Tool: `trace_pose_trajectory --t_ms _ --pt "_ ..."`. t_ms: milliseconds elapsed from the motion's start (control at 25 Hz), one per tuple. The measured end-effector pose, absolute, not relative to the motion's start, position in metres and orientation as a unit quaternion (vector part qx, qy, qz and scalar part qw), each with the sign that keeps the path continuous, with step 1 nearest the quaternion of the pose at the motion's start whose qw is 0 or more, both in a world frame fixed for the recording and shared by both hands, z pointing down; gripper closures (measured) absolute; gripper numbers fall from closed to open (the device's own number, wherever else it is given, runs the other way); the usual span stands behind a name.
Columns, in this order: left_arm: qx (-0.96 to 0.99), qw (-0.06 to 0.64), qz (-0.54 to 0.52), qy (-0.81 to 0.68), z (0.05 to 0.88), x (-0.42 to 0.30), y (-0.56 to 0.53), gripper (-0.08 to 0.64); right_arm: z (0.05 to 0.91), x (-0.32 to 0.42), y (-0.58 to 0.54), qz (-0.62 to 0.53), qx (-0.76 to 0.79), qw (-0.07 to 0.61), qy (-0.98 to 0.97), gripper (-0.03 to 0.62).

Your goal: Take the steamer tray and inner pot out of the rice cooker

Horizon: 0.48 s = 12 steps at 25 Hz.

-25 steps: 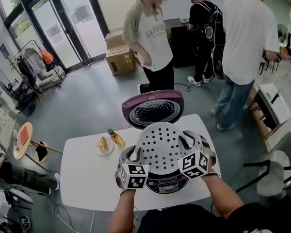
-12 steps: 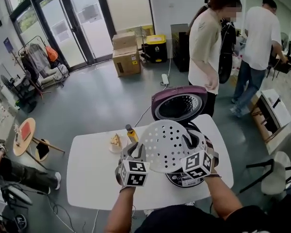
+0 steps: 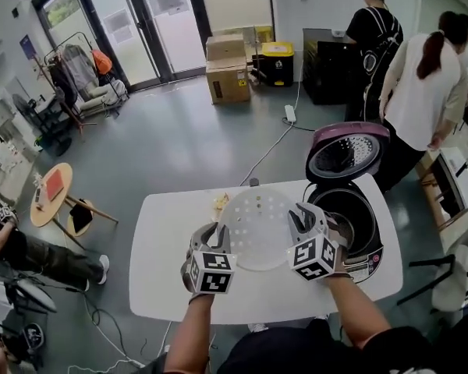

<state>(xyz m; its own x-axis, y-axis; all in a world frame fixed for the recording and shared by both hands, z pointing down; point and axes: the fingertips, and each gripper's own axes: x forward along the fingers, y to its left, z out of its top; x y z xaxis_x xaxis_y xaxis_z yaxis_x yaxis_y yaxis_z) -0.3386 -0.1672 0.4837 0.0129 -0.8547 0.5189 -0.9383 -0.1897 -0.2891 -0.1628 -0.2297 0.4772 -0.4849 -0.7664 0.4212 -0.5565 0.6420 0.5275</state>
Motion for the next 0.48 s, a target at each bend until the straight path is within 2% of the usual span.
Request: trace_pose_trajectory --t_ms 480 --pt "0.618 0.153 0.303 -0.709 0.561 -0.507 -0.088 0.491 0.566 -0.356 -0.198 -0.172 0.26 0.336 -0.889 0.505"
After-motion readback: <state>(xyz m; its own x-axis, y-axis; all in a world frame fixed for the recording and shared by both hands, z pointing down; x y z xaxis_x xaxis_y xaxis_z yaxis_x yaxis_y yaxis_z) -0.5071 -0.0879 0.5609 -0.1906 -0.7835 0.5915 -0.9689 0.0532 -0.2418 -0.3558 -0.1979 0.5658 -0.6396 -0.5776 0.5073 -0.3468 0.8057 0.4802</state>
